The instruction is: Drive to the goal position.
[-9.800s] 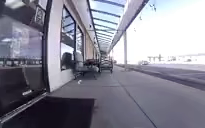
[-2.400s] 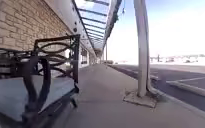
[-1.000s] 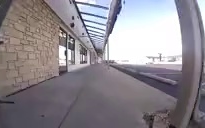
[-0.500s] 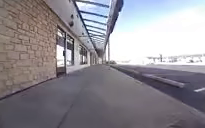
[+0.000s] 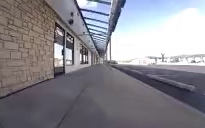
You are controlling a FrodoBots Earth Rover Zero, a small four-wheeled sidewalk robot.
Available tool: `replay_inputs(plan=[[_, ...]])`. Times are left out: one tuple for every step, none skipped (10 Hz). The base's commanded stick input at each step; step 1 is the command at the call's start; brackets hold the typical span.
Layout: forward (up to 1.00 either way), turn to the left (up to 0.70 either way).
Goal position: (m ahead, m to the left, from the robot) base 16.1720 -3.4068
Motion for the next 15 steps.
replay_inputs(plan=[[0.7, 0.0], [0.7, 0.0], [0.7, 0.0], [0.7, 0.0], [0.7, 0.0], [0.7, 0.0], [0.7, 0.0], [0.7, 0.0], [0.7, 0.0], [0.7, 0.0], [0.7, 0.0], [0.7, 0.0], [0.7, 0.0], [0.7, 0.0], [0.7, 0.0]])
